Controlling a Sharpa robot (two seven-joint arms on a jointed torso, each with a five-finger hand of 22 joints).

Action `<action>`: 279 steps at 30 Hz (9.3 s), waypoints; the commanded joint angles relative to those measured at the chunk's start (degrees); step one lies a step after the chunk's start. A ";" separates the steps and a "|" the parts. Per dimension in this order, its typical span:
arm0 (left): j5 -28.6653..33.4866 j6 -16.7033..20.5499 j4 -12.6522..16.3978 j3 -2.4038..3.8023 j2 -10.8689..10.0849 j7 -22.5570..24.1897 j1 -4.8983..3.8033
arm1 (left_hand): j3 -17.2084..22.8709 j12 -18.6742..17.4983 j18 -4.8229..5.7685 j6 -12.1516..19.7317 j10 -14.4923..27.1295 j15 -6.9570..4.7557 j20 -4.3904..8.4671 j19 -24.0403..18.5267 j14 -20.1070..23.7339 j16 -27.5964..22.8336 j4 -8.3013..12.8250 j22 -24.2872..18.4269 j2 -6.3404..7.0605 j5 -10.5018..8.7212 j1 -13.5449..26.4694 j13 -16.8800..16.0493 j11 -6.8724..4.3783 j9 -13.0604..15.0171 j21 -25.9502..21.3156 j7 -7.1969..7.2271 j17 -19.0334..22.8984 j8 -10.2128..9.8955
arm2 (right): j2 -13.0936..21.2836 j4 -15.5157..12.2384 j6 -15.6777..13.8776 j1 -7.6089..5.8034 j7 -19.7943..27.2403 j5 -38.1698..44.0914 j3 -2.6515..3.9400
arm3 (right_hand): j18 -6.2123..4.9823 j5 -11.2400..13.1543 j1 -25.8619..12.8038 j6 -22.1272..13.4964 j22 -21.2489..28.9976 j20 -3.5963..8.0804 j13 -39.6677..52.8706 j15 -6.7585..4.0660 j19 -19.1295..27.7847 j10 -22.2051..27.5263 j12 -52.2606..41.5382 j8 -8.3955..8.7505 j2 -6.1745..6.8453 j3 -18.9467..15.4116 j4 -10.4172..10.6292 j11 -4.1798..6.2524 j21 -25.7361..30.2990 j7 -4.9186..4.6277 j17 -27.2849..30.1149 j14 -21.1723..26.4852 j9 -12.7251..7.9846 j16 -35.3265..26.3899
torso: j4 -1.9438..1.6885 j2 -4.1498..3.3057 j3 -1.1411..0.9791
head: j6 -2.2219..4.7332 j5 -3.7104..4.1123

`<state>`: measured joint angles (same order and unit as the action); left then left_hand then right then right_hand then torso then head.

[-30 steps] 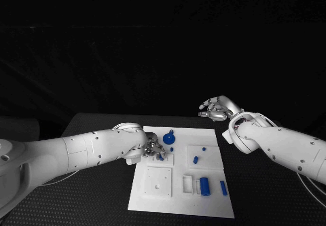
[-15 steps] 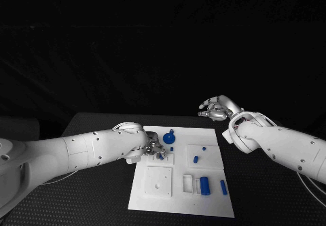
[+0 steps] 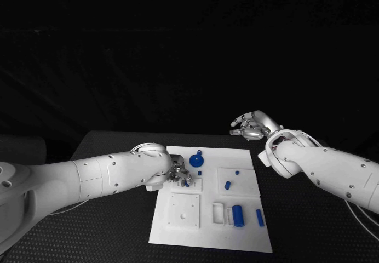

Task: Assemble the parts on the task board

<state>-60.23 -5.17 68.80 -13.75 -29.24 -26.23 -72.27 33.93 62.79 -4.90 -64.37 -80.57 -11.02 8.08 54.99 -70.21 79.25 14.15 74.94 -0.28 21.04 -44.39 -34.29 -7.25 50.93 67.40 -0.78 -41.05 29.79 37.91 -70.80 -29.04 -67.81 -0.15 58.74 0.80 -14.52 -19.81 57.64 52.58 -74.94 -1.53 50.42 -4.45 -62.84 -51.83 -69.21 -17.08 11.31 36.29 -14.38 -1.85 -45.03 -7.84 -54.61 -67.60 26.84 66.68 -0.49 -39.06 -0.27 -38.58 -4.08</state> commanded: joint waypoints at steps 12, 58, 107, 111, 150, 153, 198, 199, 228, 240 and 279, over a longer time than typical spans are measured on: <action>-1.98 0.88 0.34 0.03 -0.11 1.25 0.18 | 1.25 0.32 -0.13 -5.87 0.39 0.22 6.89 -0.41 -0.18 0.34 1.58 0.47 -3.11 0.30 -2.95 0.10 -0.16 -0.12 -0.17 2.63 0.06 0.29 | -0.02 -0.20 0.79 0.00 0.48 0.00 0.03 | -0.48 -0.34 -0.04 0.02 -1.19 0.06 -0.09 0.05 0.37 0.53 -0.25 0.16 -0.57 0.04 0.37 0.07 -0.15 -0.28 0.11 0.55 0.10 0.28 | -0.02 -0.01 0.02 | 0.11 0.10; -4.52 3.13 0.76 0.04 -0.76 2.94 0.61 | 1.19 0.40 -0.14 -5.92 0.38 0.20 6.92 -0.24 -0.35 0.41 1.69 0.43 -3.40 0.96 -3.04 0.17 -0.23 -0.20 -0.15 2.66 0.08 0.41 | 0.03 -0.20 0.93 0.01 0.48 0.00 0.03 | -0.48 -0.47 -0.15 0.02 -1.19 0.09 -0.20 0.03 0.37 0.53 -0.36 0.16 -0.68 -0.01 0.37 0.08 -0.20 -0.27 0.18 0.56 0.12 0.37 | -0.01 -0.02 0.02 | 0.12 0.17; -5.42 1.56 0.39 0.04 -0.76 2.95 1.04 | 1.23 0.42 -0.16 -5.85 0.41 0.17 6.94 -0.19 -0.39 0.38 1.82 0.39 -3.48 1.12 -3.18 0.25 -0.28 -0.27 -0.20 2.67 0.12 0.46 | -0.07 -0.21 1.06 0.03 0.45 0.00 0.03 | -0.48 -0.54 -0.24 0.04 -1.17 0.12 -0.35 0.02 0.37 0.55 -0.49 0.15 -0.75 -0.04 0.31 0.10 -0.24 -0.25 0.29 0.58 0.15 0.46 | -0.01 -0.01 0.00 | 0.21 0.20; -5.59 1.45 0.39 0.04 -0.78 2.84 1.04 | 1.28 0.44 -0.17 -5.86 0.40 0.16 6.95 -0.18 -0.41 0.40 1.96 0.40 -3.47 1.29 -3.30 0.27 -0.31 -0.29 -0.19 2.69 0.12 0.48 | -0.11 -0.22 1.07 0.03 0.48 0.00 0.03 | -0.48 -0.54 -0.26 0.05 -1.17 0.12 -0.37 0.02 0.37 0.56 -0.50 0.14 -0.75 -0.05 0.31 0.10 -0.24 -0.25 0.30 0.58 0.16 0.46 | -0.03 -0.02 0.01 | 0.16 0.21; -4.44 -2.60 -0.98 0.04 1.36 1.41 1.54 | 0.95 0.33 -0.09 -5.47 0.57 0.19 6.88 -0.28 -0.15 0.14 1.55 0.36 -3.51 -0.34 -2.94 0.57 -0.14 -0.56 -0.34 2.54 0.29 0.43 | 0.05 -0.33 1.07 0.03 0.48 0.00 0.03 | -0.48 -0.63 -0.34 0.10 -1.17 0.11 -0.44 0.01 0.39 0.58 -0.54 0.12 -0.79 -0.05 0.33 0.11 -0.25 -0.24 0.35 0.61 0.18 0.49 | 0.00 0.00 -0.03 | 0.07 0.46; -4.11 -2.20 -1.26 0.04 1.48 1.15 1.71 | 0.86 0.20 -0.07 -5.33 0.57 0.17 6.87 -0.36 -0.04 0.02 1.12 0.33 -3.13 -2.44 -2.90 0.74 -0.06 -0.68 -0.46 2.47 0.38 0.38 | 0.06 -0.32 1.05 0.03 0.48 0.00 0.03 | -0.48 -0.64 -0.34 0.10 -1.17 0.11 -0.45 0.01 0.39 0.59 -0.54 0.12 -0.78 -0.05 0.33 0.11 -0.25 -0.24 0.36 0.61 0.18 0.49 | 0.02 -0.01 0.00 | 0.14 0.55; -1.14 2.14 -0.83 0.09 0.03 1.50 1.71 | -0.24 -1.63 -0.29 -3.74 0.83 -1.29 7.25 -0.11 0.51 -0.98 -6.62 -0.19 7.27 -15.77 -0.99 1.68 0.17 -0.48 -1.69 1.90 1.10 -2.12 | 0.25 -0.54 1.25 0.03 0.44 -0.13 0.03 | -0.48 -0.64 -0.66 0.02 -1.15 0.07 -0.58 0.03 0.48 0.69 -0.57 0.17 -0.68 -0.16 0.49 0.09 -0.22 -0.26 0.45 0.71 0.18 0.49 | -0.02 -0.01 -0.02 | 0.44 0.64; -1.14 2.16 -0.85 0.09 0.03 1.50 1.71 | -0.17 -1.66 -0.31 -3.74 0.83 -1.31 7.27 -0.09 0.52 -0.99 -7.01 -0.19 7.76 -16.14 -0.96 1.66 0.16 -0.41 -1.72 1.91 1.11 -2.17 | 0.25 -0.54 1.25 0.03 0.44 -0.13 0.03 | -0.48 -0.64 -0.67 0.02 -1.15 0.07 -0.58 0.03 0.48 0.69 -0.57 0.17 -0.67 -0.17 0.49 0.08 -0.22 -0.27 0.45 0.71 0.18 0.49 | -0.03 -0.01 -0.02 | 0.48 0.67; 1.18 2.99 1.02 0.52 -1.82 2.44 1.58 | 0.87 -1.80 -0.38 -3.54 0.95 -1.38 7.31 0.11 0.85 -0.87 -13.58 -0.18 16.61 -18.26 -2.47 1.18 0.25 1.13 -1.77 1.82 1.02 -2.47 | 0.38 -0.49 1.21 0.03 0.39 -0.14 0.02 | -0.48 -0.69 -0.68 -0.10 -1.15 0.06 -0.66 0.06 0.56 0.78 -0.58 0.24 -0.62 -0.18 0.46 0.05 -0.19 -0.30 0.51 0.79 0.16 0.49 | -0.01 0.00 -0.03 | 0.45 0.55; 4.54 6.34 4.46 3.41 -5.14 4.06 0.60 | -1.16 -5.58 0.55 2.80 6.43 0.35 6.19 -3.98 5.66 -4.51 -14.01 -1.01 16.45 -18.24 -3.38 2.48 2.16 0.06 -4.66 -0.37 2.70 -5.67 | 0.92 -0.59 1.13 0.05 0.41 -0.18 0.02 | -0.48 -0.70 -0.73 -0.15 -1.15 0.05 -0.69 0.07 0.58 0.81 -0.60 0.26 -0.56 -0.21 0.46 0.04 -0.19 -0.32 0.53 0.82 0.15 0.50 | -0.02 0.05 -0.09 | 0.74 0.59; -6.59 3.99 7.77 2.27 -5.48 0.91 1.80 | -2.97 -21.48 1.76 9.52 7.34 5.34 2.91 -7.49 7.59 -16.19 -22.75 -4.24 9.75 -18.16 -2.87 8.93 6.23 -12.91 -12.30 -4.65 8.57 -16.21 | 1.21 -0.67 1.07 0.19 0.38 -0.18 0.02 | -0.48 -0.87 -0.78 -0.36 -1.16 0.05 -0.77 0.12 0.57 0.82 -0.68 0.38 -0.56 -0.23 0.52 -0.02 -0.21 -0.38 0.59 0.82 0.12 0.56 | 0.00 -0.03 0.05 | 0.52 0.97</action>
<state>-66.86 0.00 76.79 -11.48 -34.87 -25.39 -70.53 31.10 41.56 -3.41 -54.50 -72.89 -5.65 5.84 47.19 -62.36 63.27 -8.62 70.62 9.77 3.05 -47.21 -25.30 -1.15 38.05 55.22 -5.37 -32.41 13.30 39.17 -71.36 -28.41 -67.65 -0.17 58.62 0.79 -14.13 -20.42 57.19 52.30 -74.92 -1.34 49.70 -4.45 -62.62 -51.32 -69.59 -17.08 10.85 36.14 -14.22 -1.75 -45.03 -7.70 -54.11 -67.22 26.93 66.90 -0.47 -39.08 -0.24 -37.97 -3.19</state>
